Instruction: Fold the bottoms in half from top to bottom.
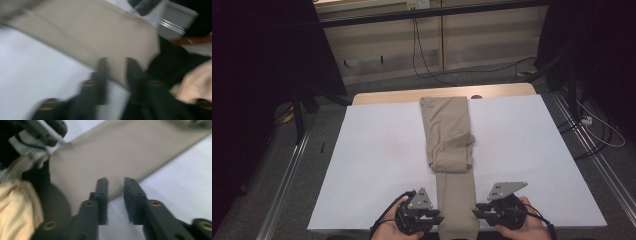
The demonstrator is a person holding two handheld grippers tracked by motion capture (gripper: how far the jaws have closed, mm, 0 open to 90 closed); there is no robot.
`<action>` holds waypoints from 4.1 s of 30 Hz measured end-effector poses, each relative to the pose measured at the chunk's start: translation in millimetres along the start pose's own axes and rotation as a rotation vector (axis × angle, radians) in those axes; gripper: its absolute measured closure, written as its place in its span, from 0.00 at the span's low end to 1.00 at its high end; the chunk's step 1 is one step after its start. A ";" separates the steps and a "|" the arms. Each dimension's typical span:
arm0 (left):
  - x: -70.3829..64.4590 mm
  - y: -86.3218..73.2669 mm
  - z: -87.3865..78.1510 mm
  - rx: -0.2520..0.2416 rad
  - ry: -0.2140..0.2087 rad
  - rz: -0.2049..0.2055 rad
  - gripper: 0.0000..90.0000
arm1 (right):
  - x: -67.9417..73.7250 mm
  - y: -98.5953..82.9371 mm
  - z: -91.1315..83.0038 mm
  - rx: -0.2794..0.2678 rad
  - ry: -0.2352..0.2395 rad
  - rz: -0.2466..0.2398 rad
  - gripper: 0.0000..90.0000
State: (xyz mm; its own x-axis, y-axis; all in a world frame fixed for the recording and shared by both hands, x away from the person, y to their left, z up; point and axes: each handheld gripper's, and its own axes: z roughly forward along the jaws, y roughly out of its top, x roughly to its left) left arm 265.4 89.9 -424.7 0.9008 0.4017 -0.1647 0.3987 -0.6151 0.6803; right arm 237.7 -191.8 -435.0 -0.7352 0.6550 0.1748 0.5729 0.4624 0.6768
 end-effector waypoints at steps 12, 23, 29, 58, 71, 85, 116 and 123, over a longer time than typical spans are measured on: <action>116.7 70.3 15.7 -0.146 0.214 -0.154 0.60 | -86.4 76.6 18.5 -0.118 -0.137 0.036 0.77; 160.0 89.7 58.2 -0.128 0.223 -0.249 0.61 | -140.9 106.6 62.9 -0.111 -0.211 0.162 0.64; 154.7 88.7 64.8 -0.074 0.188 -0.195 0.70 | -146.9 103.8 82.1 -0.117 -0.131 0.198 0.73; 32.4 23.0 5.7 -0.079 0.050 -0.010 0.99 | -54.3 57.1 10.4 -0.157 0.140 0.066 0.99; 24.1 24.9 10.0 -0.061 -0.006 0.049 0.78 | -17.2 10.7 -0.6 -0.023 0.165 0.033 0.81; 39.6 55.0 67.9 0.046 -0.015 0.067 0.85 | -53.2 12.1 -1.8 -0.099 0.045 0.151 0.67; 16.1 -1.4 -10.9 -0.112 -0.073 0.008 0.81 | -10.5 23.0 25.7 -0.039 0.199 0.036 0.67; 11.3 -3.7 17.5 -0.004 -0.009 0.039 0.73 | 6.1 16.0 22.7 -0.003 0.273 -0.042 1.00</action>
State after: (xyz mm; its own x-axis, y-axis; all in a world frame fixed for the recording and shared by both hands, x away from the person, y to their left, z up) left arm 277.1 84.8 -441.6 0.9173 0.3712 -0.1440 0.3621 -0.6272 0.6895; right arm 250.6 -166.8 -439.3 -0.8289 0.4497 0.3327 0.5392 0.4837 0.6894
